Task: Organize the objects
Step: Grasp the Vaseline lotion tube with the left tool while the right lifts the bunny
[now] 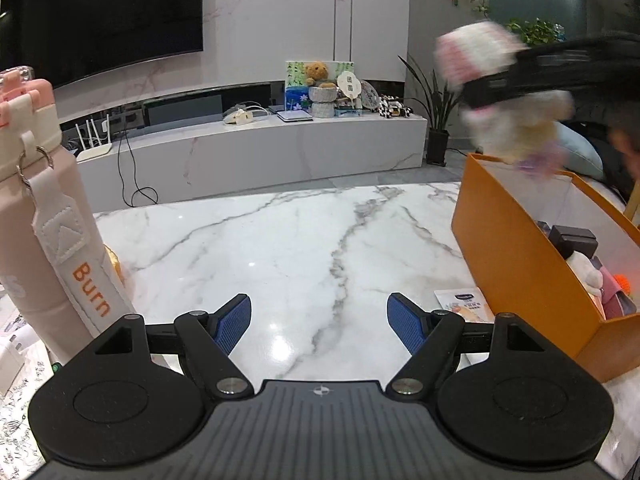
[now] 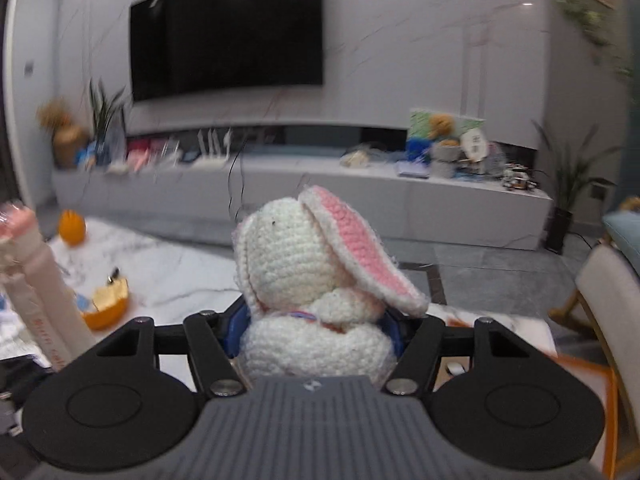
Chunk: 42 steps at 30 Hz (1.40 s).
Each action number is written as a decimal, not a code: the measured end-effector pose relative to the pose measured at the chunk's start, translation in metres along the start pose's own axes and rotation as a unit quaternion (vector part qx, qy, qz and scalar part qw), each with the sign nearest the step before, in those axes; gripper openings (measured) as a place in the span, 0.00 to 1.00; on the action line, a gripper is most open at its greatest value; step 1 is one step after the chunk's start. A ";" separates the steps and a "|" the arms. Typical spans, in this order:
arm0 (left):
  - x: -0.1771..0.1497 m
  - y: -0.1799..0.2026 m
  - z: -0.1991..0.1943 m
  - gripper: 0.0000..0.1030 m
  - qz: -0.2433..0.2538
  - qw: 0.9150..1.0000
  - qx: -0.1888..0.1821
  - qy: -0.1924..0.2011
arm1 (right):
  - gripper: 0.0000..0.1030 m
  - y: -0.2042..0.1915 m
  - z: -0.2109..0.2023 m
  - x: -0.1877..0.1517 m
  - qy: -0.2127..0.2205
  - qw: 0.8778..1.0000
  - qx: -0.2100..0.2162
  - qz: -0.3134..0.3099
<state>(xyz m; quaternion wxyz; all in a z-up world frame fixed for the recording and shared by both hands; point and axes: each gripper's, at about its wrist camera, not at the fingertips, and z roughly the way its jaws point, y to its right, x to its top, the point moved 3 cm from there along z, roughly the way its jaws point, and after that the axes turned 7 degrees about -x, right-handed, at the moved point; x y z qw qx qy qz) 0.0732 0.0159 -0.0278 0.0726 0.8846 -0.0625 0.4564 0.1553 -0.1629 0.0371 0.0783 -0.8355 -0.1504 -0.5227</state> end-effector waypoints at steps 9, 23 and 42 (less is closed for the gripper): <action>0.008 0.029 0.036 0.86 -0.021 0.992 -0.106 -0.067 | 0.64 0.047 -0.064 -0.066 0.033 0.993 -0.013 0.113; 0.013 0.078 0.094 0.69 0.004 0.982 -0.108 -0.154 | 0.64 0.080 -0.079 -0.086 0.032 0.987 -0.002 0.157; 0.007 0.111 0.127 0.77 0.031 0.976 -0.066 -0.204 | 0.64 0.084 -0.093 -0.081 0.056 0.983 0.017 0.173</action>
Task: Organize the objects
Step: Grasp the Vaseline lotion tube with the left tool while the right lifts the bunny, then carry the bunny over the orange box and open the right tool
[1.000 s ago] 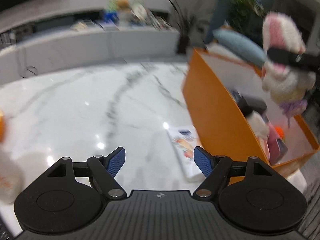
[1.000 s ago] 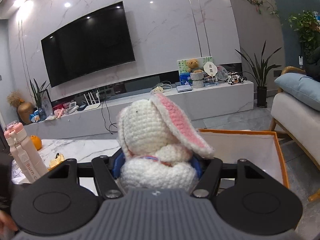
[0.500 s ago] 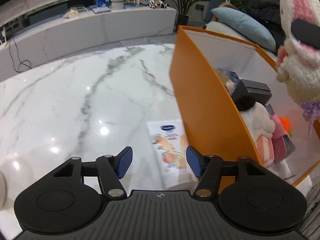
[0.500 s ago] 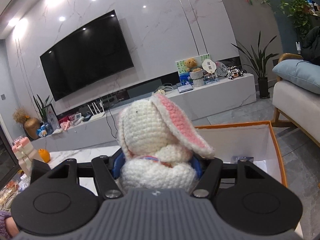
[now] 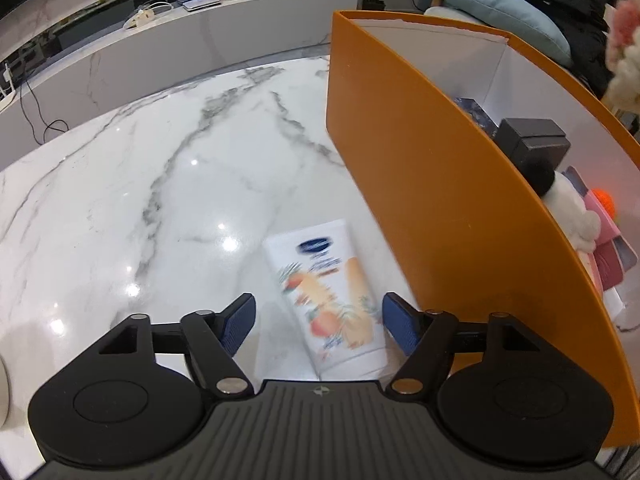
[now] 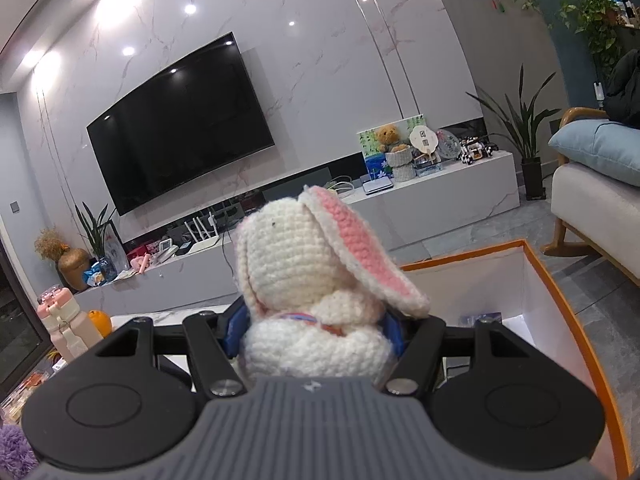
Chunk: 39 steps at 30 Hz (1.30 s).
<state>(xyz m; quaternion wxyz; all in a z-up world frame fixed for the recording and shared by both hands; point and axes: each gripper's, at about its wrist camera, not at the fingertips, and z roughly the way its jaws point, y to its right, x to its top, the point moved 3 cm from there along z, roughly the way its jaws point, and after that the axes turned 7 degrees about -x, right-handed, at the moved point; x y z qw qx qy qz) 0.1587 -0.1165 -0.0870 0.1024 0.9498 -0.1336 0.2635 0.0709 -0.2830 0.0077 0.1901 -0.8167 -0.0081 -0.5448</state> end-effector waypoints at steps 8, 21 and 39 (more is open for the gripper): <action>0.002 0.003 0.015 0.74 -0.005 1.000 0.021 -0.012 | 0.64 0.002 0.000 0.001 -0.001 1.000 -0.003 0.005; -0.001 0.012 0.012 0.54 -0.006 1.000 0.026 0.014 | 0.64 0.008 -0.005 0.007 0.007 1.000 -0.011 0.008; -0.059 0.003 -0.094 0.54 0.031 0.990 0.012 0.137 | 0.64 0.059 0.044 0.060 -0.085 0.986 -0.140 0.004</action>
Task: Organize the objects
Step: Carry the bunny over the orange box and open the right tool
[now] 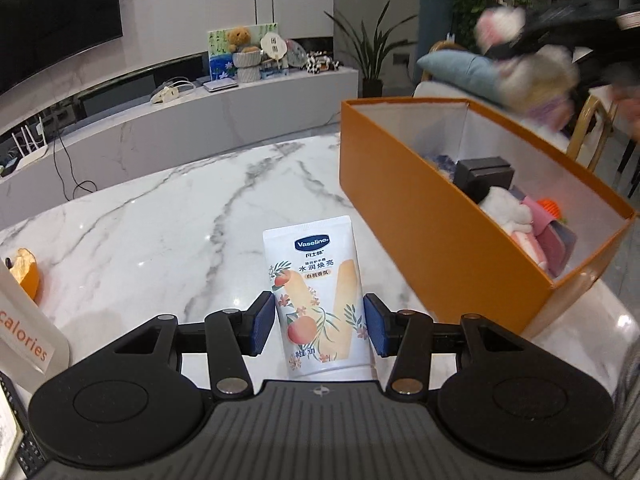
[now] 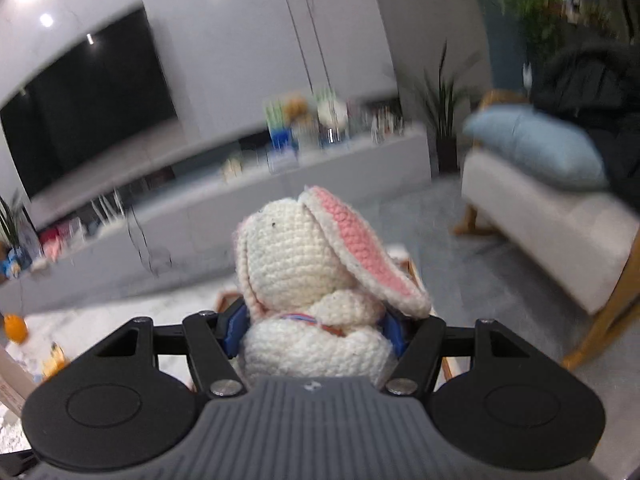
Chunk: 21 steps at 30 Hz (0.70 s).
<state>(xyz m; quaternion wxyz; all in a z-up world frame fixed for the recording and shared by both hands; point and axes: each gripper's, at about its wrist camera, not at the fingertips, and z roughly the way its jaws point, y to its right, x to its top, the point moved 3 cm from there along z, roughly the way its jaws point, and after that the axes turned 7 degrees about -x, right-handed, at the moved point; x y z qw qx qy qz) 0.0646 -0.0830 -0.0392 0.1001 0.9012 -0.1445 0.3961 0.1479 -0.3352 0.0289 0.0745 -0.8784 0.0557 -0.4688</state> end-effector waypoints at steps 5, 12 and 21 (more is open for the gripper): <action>0.002 -0.001 -0.006 0.54 0.005 1.000 -0.019 0.015 | 0.64 -0.008 0.066 0.005 -0.085 0.988 -0.089 -0.089; -0.002 -0.008 -0.004 0.48 -0.001 1.000 -0.019 0.006 | 0.65 -0.016 0.102 -0.001 -0.125 0.968 -0.139 -0.166; -0.004 -0.006 -0.002 0.19 0.001 1.000 -0.019 0.003 | 0.79 -0.019 0.100 -0.007 -0.126 0.966 -0.151 -0.170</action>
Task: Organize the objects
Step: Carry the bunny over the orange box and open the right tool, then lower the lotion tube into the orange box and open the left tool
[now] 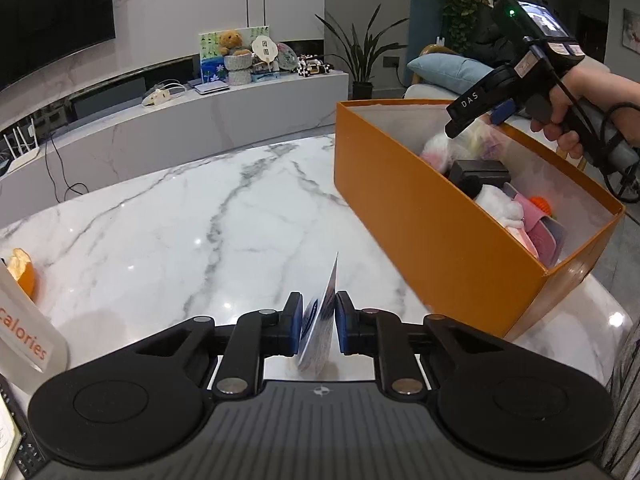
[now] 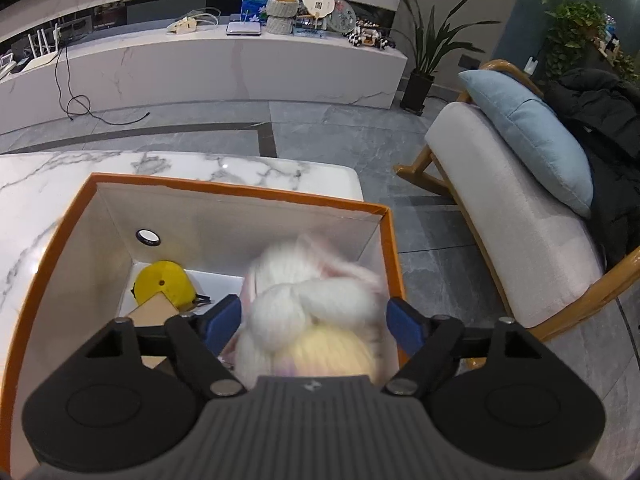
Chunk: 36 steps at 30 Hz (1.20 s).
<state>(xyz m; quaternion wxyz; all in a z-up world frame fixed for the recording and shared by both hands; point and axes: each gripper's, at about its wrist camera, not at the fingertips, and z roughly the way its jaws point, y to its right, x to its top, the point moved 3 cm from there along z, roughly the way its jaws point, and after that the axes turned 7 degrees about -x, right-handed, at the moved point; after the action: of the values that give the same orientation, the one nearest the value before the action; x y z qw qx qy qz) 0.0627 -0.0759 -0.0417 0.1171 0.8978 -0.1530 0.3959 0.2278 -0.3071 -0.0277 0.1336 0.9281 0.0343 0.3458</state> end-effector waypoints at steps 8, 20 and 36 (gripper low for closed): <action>0.000 -0.011 0.006 0.19 -0.017 1.000 0.001 -0.004 | 0.80 0.008 -0.051 -0.012 0.061 0.991 0.046 0.110; 0.009 -0.006 0.001 0.15 -0.032 0.999 0.000 0.011 | 0.80 0.053 -0.112 -0.059 0.133 0.948 0.103 0.272; 0.162 0.072 0.047 0.15 -0.013 0.997 -0.050 0.050 | 0.80 0.083 -0.126 -0.086 0.143 0.924 0.177 0.307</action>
<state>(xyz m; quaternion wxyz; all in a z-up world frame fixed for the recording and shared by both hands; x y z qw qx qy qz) 0.1714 -0.1878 0.0546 0.1743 0.8717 -0.1550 0.4310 0.0779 -0.3717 0.0321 -0.1516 0.8422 -0.1731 0.4876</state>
